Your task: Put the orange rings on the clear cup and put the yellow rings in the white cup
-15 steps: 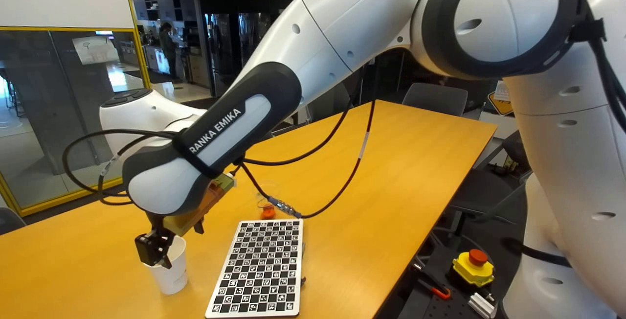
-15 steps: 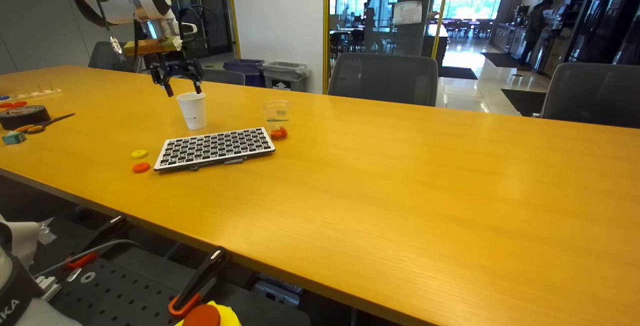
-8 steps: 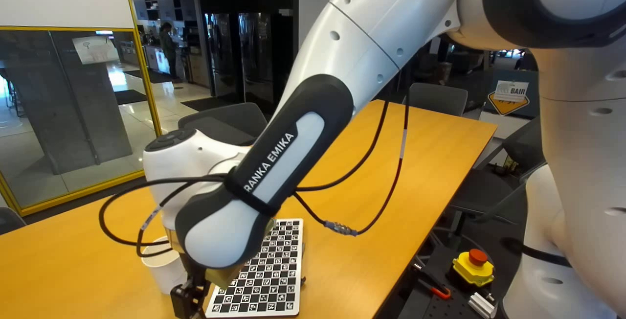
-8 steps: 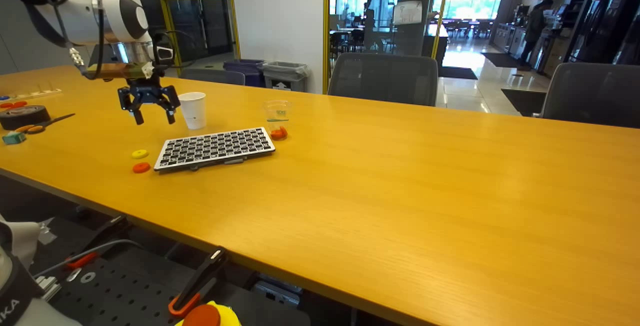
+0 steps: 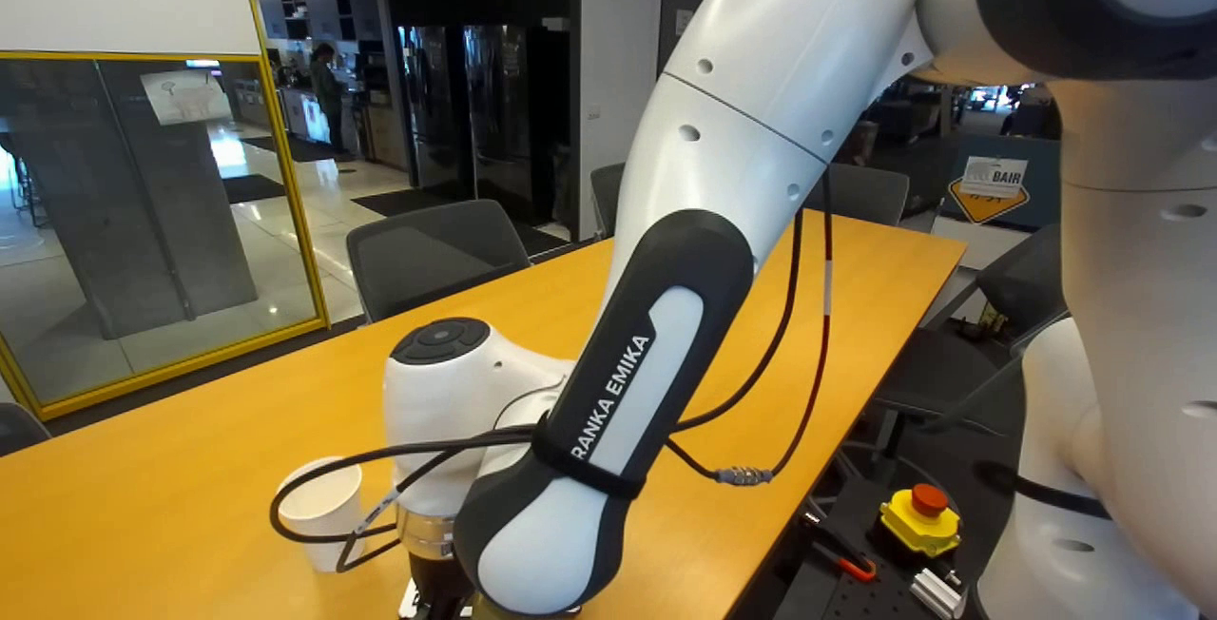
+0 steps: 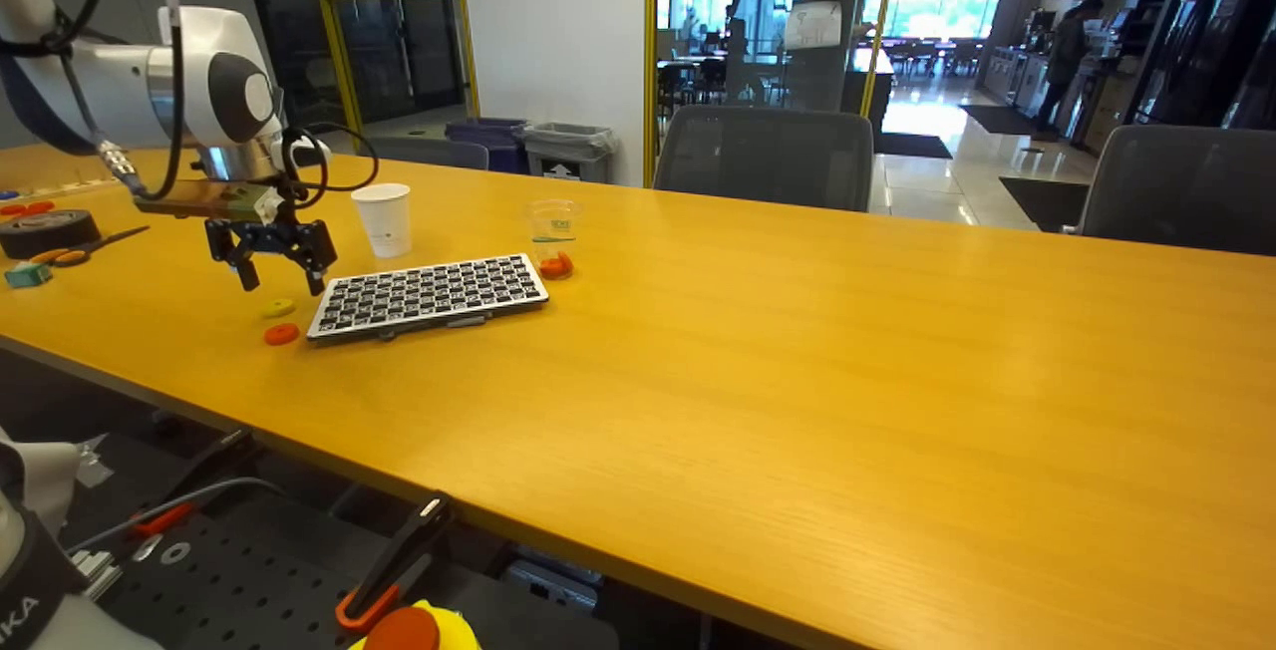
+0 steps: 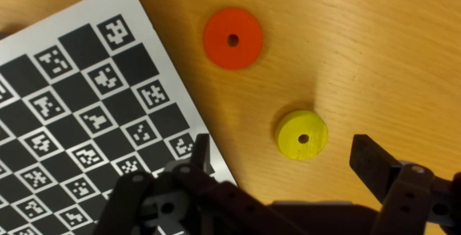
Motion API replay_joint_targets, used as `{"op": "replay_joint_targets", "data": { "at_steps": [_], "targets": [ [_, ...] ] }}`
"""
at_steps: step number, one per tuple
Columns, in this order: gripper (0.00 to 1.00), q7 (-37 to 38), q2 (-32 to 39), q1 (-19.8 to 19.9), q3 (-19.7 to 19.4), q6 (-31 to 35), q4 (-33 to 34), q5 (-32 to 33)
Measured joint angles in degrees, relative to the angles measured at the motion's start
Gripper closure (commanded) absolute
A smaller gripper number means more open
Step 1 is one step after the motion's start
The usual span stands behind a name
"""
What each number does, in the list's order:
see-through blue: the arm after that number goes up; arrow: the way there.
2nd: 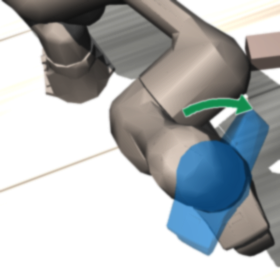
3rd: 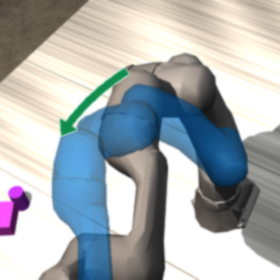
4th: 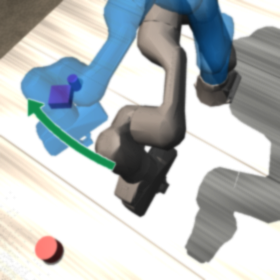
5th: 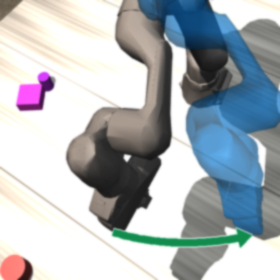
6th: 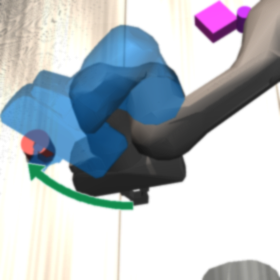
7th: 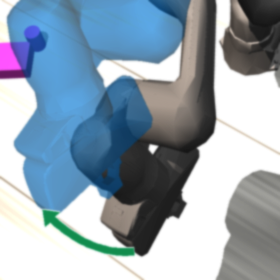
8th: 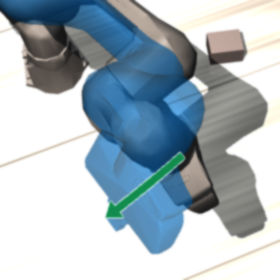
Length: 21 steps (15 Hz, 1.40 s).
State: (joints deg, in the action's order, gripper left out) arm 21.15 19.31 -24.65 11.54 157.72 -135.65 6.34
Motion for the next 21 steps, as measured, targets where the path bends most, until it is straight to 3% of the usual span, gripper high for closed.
{"op": "replay_joint_targets", "data": {
  "at_steps": [12, 20, 21],
  "targets": [
    [0.0, 0.0, 1.1, -1.3, 0.5, 0.8, -0.3, -0.4],
    [0.0, 0.0, 5.2, -1.6, 0.4, 0.6, 3.9, -0.4],
    [0.25, 0.0, 5.6, -1.7, 0.3, 0.6, 4.4, -0.4]
  ]
}}
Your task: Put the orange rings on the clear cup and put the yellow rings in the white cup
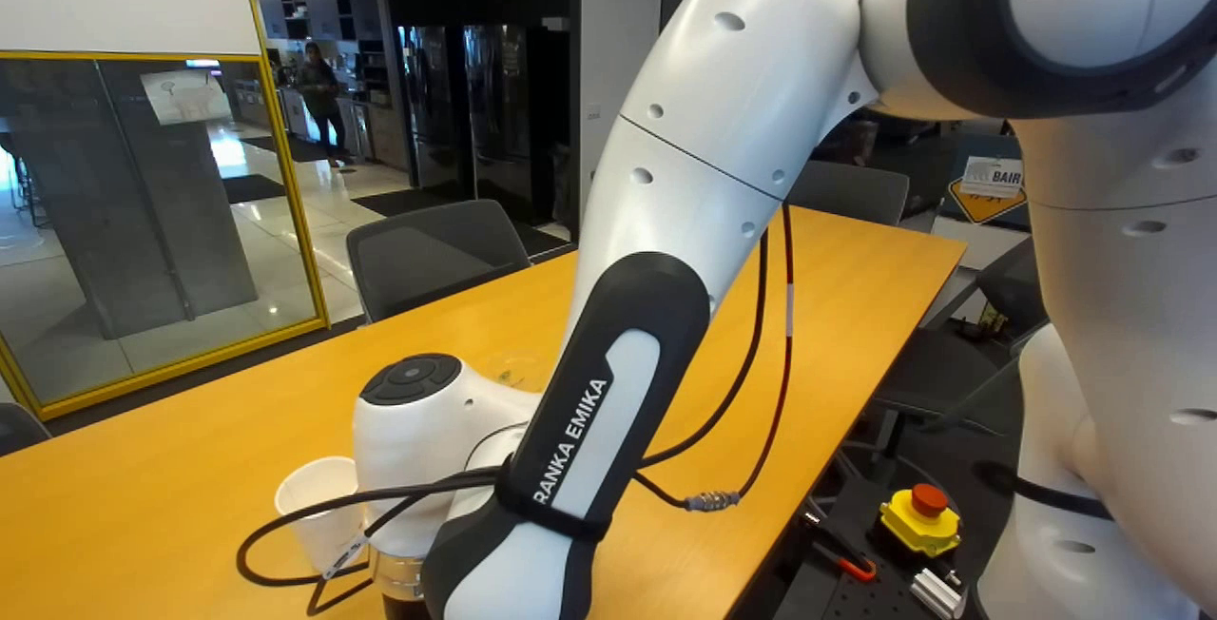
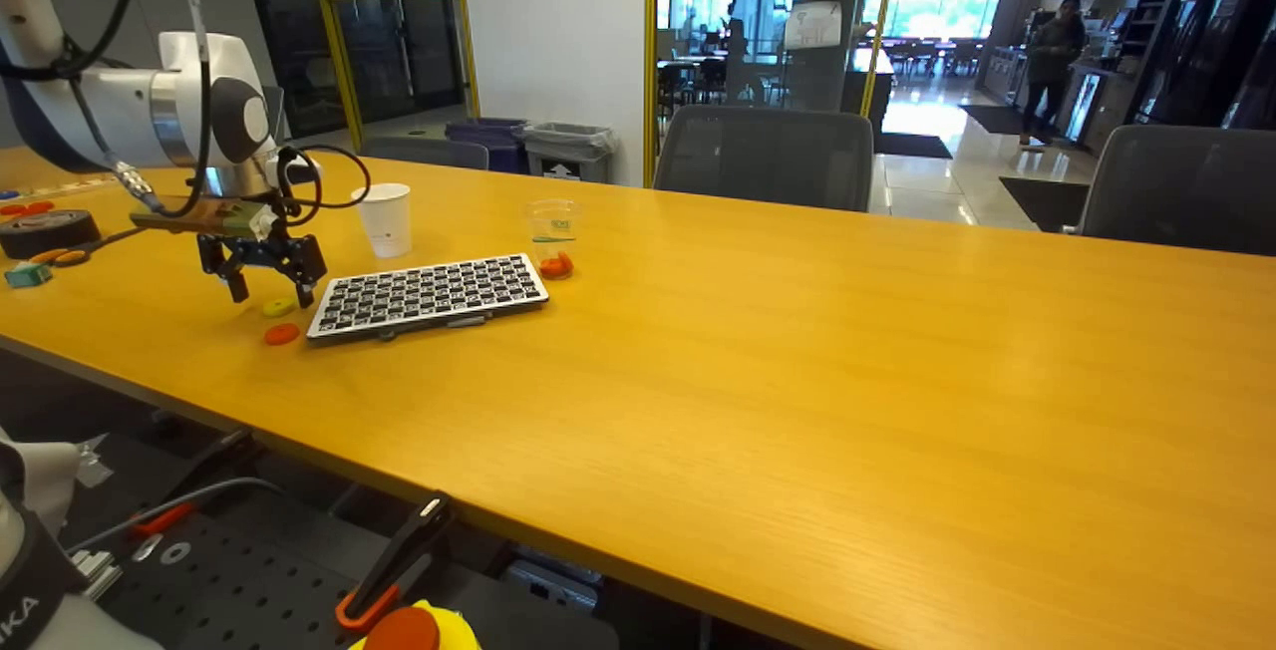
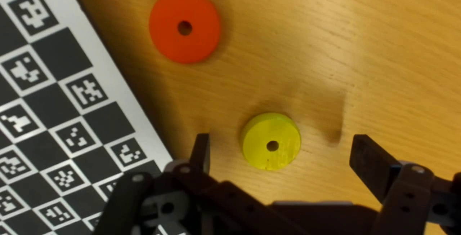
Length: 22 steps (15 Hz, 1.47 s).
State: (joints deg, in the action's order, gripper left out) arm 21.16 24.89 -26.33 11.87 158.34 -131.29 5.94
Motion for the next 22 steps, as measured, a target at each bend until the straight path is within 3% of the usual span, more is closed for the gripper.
{"op": "replay_joint_targets", "data": {
  "at_steps": [2, 8, 22],
  "targets": [
    [0.34, 0.0, 0.6, -0.1, -0.3, 0.0, 0.6, 0.0],
    [0.79, 0.1, 0.3, -0.5, -1.8, -2.4, 1.4, 0.0],
    [0.78, 7.3, -3.1, -4.3, -5.4, -14.0, 6.5, 7.3]
  ]
}}
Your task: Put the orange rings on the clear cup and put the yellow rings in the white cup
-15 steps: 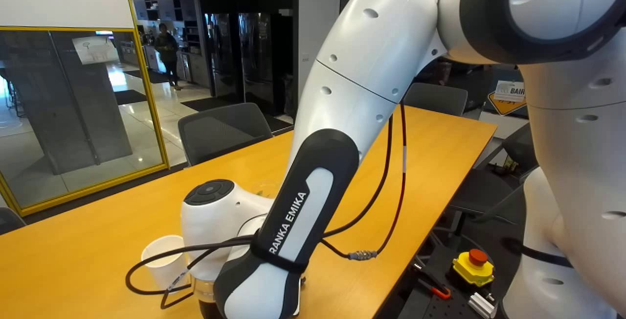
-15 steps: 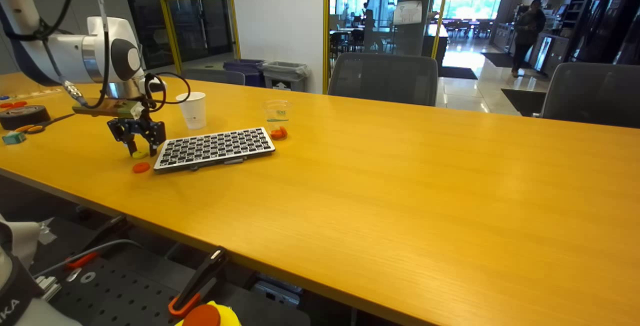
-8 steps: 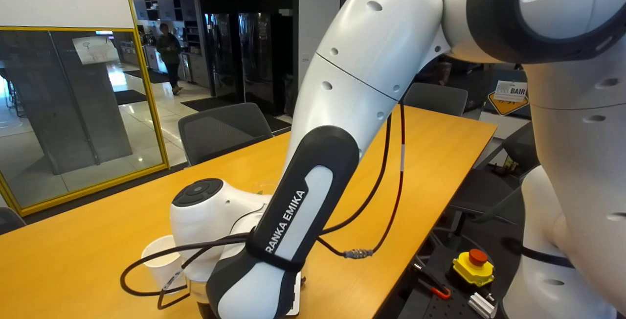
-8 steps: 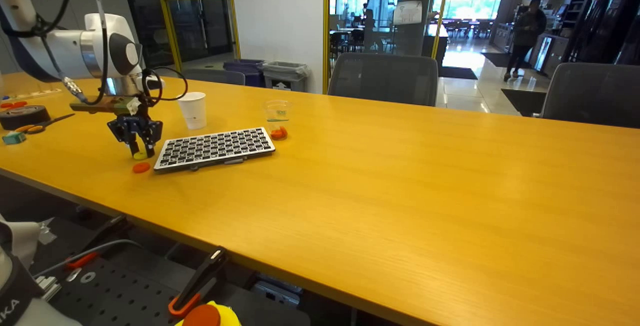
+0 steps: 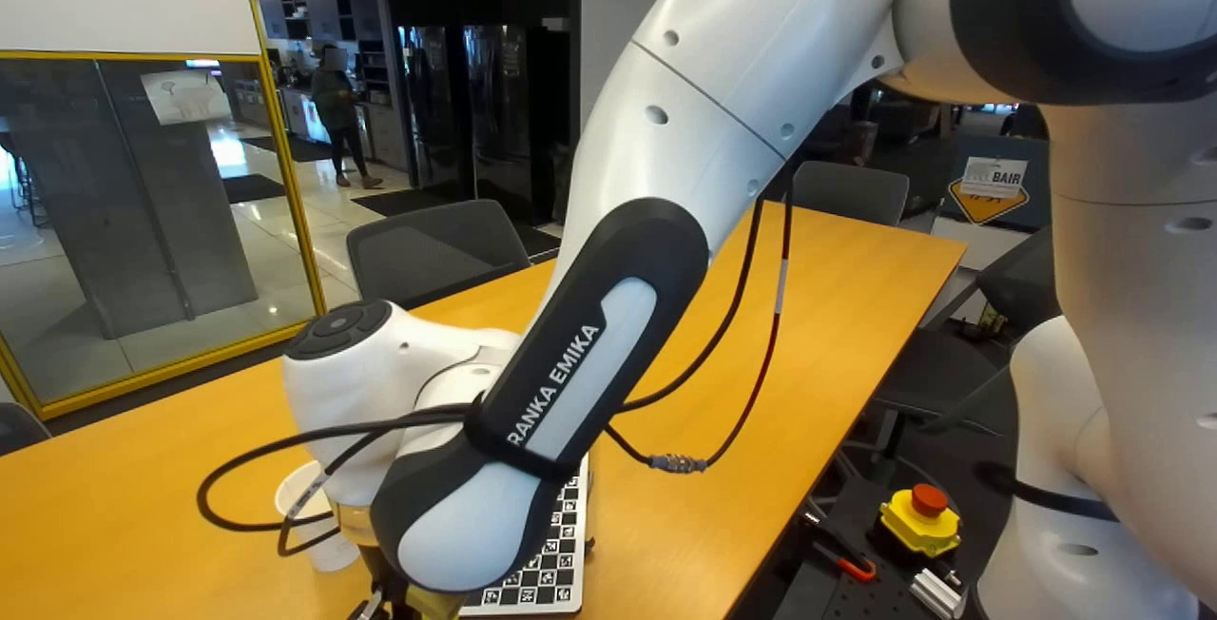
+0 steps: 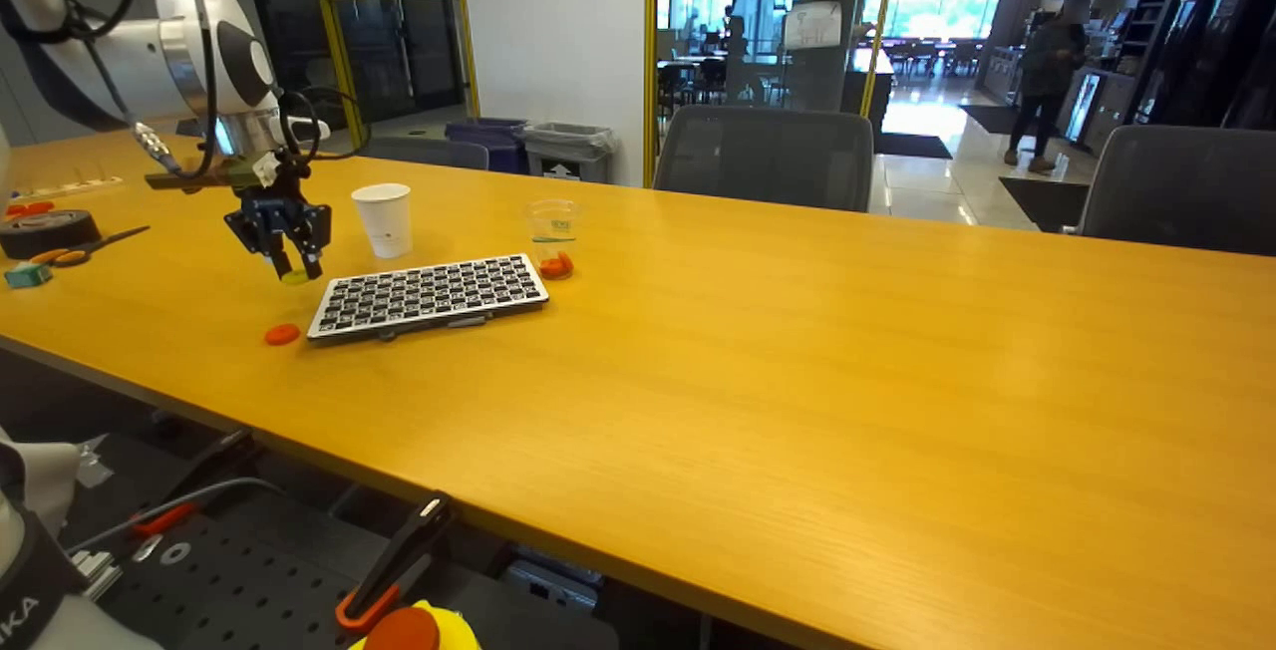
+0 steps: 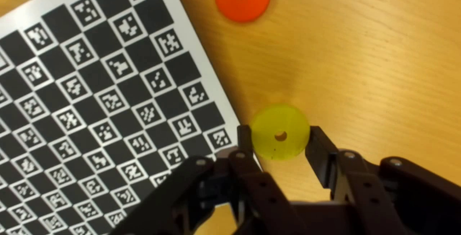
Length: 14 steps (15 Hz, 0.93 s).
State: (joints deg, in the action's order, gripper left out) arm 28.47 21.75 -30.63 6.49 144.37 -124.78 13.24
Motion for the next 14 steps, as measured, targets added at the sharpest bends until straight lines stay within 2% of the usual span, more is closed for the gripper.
{"op": "replay_joint_targets", "data": {
  "at_steps": [6, 14],
  "targets": [
    [0.78, -0.8, -4.3, 2.8, -0.1, -1.8, 4.0, 1.3],
    [0.78, -8.6, -0.3, 6.9, 0.1, -3.9, 13.7, 1.4]
  ]
}}
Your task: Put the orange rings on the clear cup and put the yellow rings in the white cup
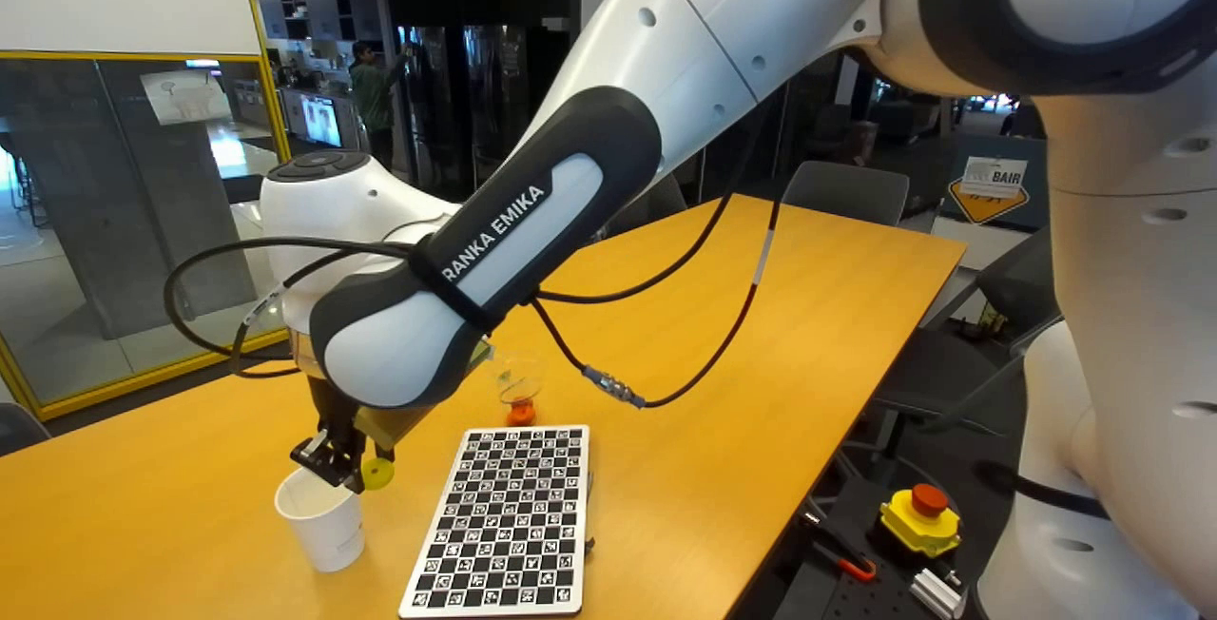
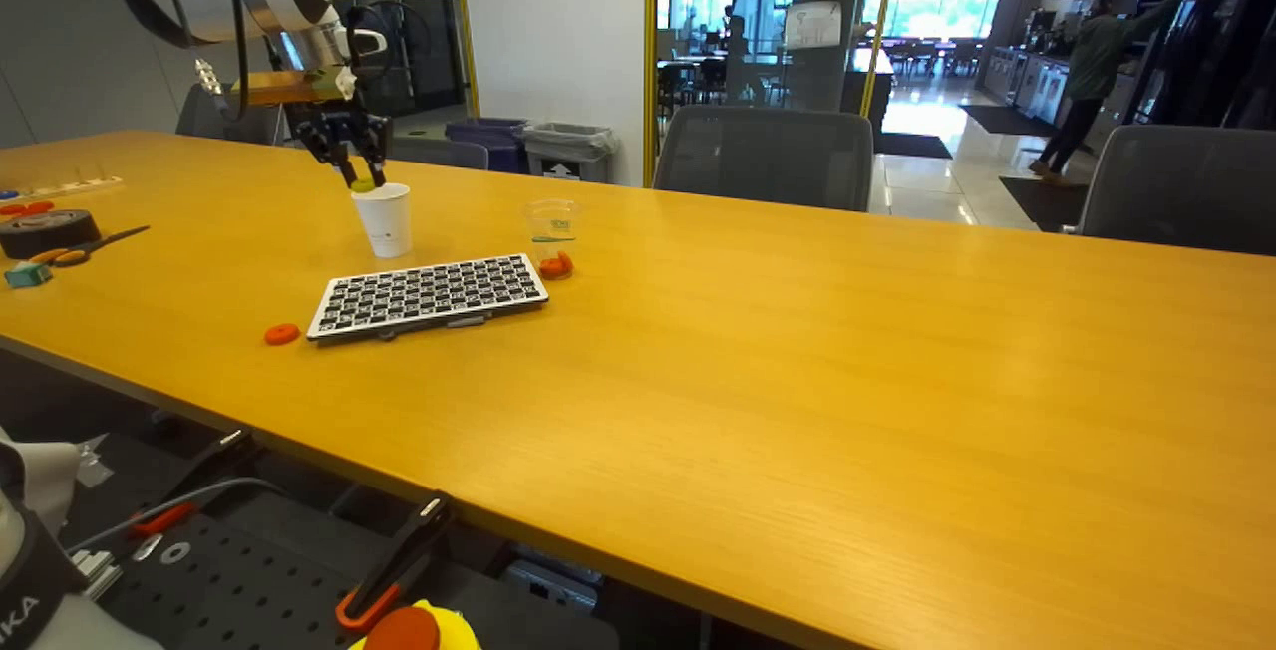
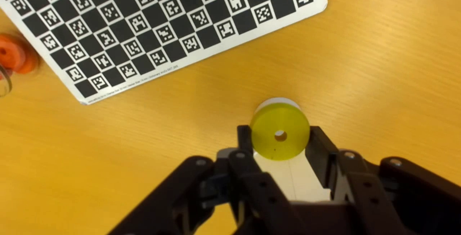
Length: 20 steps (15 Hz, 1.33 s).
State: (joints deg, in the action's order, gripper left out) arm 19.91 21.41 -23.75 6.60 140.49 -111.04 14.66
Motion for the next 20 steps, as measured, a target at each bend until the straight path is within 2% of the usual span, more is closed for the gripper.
{"op": "replay_joint_targets", "data": {
  "at_steps": [6, 11, 12, 13, 17, 18, 20],
  "targets": [
    [0.78, -4.5, 5.7, 0.7, 0.6, -2.4, 8.5, -0.3],
    [0.77, -6.3, 8.9, 0.7, 1.6, -3.8, 12.7, -0.4],
    [0.33, -6.6, 9.5, 0.7, 1.7, -4.1, 13.4, -0.5],
    [0.32, -6.7, 9.9, 0.6, 1.7, -4.3, 14.0, -0.5],
    [0.03, -6.8, 11.6, 0.6, 1.8, -5.1, 16.2, -0.5],
    [0.0, -6.8, 11.9, 0.6, 1.8, -5.2, 16.6, -0.5],
    [0.0, -6.8, 12.1, 0.6, 1.7, -5.5, 17.2, -0.5]
  ]
}}
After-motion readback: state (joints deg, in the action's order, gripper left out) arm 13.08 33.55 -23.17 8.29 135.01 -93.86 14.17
